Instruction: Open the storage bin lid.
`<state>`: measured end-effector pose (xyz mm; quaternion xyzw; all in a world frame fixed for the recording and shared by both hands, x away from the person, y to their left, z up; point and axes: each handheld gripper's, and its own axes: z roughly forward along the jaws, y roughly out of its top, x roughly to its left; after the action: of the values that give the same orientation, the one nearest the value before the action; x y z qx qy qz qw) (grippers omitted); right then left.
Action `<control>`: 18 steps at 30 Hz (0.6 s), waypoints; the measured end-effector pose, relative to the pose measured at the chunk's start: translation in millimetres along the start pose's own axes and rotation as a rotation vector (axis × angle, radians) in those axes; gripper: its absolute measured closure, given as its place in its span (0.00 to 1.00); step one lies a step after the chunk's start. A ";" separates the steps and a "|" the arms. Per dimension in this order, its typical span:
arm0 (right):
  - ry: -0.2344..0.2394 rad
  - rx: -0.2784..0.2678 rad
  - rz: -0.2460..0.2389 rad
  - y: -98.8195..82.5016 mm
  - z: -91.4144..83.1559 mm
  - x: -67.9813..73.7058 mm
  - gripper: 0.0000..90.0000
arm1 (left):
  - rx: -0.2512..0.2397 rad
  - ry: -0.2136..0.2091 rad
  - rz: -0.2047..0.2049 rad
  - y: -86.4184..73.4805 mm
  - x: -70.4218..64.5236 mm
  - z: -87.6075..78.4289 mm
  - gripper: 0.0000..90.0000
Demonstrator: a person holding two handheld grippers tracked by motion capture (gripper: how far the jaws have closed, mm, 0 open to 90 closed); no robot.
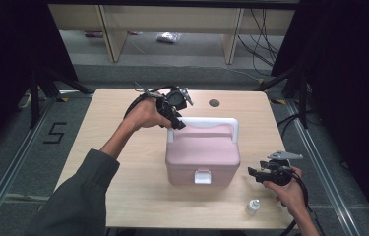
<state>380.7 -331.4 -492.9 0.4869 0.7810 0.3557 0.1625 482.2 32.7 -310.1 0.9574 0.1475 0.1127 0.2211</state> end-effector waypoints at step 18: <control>0.109 -0.218 -0.024 15.8 -29.2 10.2 0.80 | -0.041 0.014 0.039 6.3 4.8 -21.2 0.76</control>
<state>368.6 -329.8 -460.3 0.4367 0.7512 0.4625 0.1761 482.2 37.1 -287.9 0.9546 0.1282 0.1264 0.2373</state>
